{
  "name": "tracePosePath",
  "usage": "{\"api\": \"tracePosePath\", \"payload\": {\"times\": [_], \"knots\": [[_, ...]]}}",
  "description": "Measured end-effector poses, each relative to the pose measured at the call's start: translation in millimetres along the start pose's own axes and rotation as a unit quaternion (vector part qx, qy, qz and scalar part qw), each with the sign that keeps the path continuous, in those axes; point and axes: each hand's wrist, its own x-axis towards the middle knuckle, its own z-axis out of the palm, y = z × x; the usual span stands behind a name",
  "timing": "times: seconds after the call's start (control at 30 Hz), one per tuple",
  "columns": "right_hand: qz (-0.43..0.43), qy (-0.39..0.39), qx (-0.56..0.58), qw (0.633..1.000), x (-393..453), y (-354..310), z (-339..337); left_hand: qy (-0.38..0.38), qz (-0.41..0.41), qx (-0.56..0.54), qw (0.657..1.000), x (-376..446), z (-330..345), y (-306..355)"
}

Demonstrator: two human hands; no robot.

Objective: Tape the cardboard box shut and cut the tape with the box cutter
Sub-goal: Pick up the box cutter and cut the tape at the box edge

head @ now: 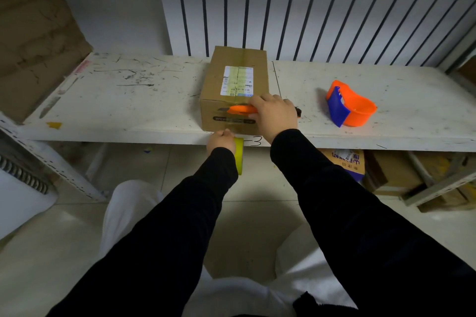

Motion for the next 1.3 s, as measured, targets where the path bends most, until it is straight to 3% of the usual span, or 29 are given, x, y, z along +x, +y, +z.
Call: {"api": "tracePosePath", "payload": {"times": [0.17, 0.53, 0.87, 0.97, 1.3], "knots": [[-0.009, 0.023, -0.046, 0.999, -6.3, 1.1, -0.3, -0.019, -0.023, 0.002, 1.000, -1.7, -1.4, 4.2], [0.015, 0.000, -0.088, 0.996, -8.6, -2.1, -2.8, -0.013, -0.009, 0.046, 0.999, -1.1, -1.8, 1.1], [0.031, -0.019, -0.111, 0.993, -6.3, -10.1, 0.4, -0.016, -0.029, 0.001, 0.999, -4.2, -2.8, 4.4], [0.029, -0.016, -0.121, 0.992, -4.4, -12.7, 0.4, 0.003, 0.004, -0.018, 1.000, -5.2, -1.2, 1.9], [0.036, -0.032, -0.127, 0.991, -4.8, -11.0, 3.5, -0.005, -0.003, 0.050, 0.999, -2.9, -0.4, 3.5]]}}
